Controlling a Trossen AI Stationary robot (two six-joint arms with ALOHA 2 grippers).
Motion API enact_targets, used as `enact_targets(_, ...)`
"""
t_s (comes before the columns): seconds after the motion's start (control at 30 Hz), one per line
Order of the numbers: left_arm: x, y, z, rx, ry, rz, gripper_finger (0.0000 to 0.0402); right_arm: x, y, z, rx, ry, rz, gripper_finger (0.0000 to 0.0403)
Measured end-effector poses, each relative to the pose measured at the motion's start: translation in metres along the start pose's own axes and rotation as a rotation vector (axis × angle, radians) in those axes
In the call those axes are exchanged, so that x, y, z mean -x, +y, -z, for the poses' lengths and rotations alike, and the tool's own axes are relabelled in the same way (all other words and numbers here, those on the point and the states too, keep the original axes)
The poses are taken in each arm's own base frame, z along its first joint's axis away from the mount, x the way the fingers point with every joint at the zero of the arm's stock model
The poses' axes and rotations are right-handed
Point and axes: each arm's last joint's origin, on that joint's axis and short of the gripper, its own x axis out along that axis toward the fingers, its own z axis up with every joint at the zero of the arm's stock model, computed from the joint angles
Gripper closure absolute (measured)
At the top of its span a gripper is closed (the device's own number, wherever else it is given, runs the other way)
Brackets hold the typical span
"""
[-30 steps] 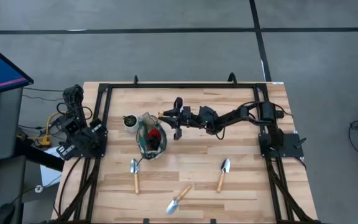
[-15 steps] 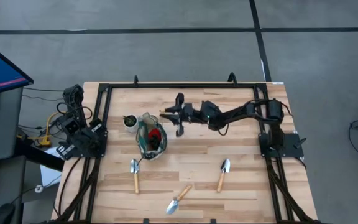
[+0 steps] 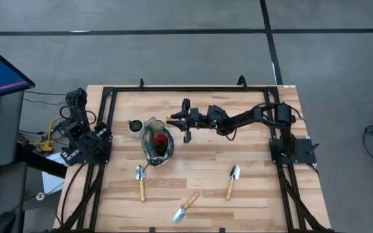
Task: Pick & Place Garden tools in Gardening bag
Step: Put the trowel into the gardening bag
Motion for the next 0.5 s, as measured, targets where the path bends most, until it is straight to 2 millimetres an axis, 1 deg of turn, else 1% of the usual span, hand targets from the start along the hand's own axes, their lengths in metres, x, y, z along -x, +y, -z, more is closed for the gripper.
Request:
enact_targets(0.33, -0.0005, 0.0012, -0.0001, -0.012, -0.007, -0.017, 0.0382, -0.0011, 0.0076, 0.001, -0.005, 0.009, -0.072, 0.0345)
enact_targets(0.5, -0.0005, 0.0012, -0.0001, -0.012, -0.007, -0.016, 0.0382, -0.0008, 0.008, -0.0014, -0.001, -0.013, -0.105, 0.0345)
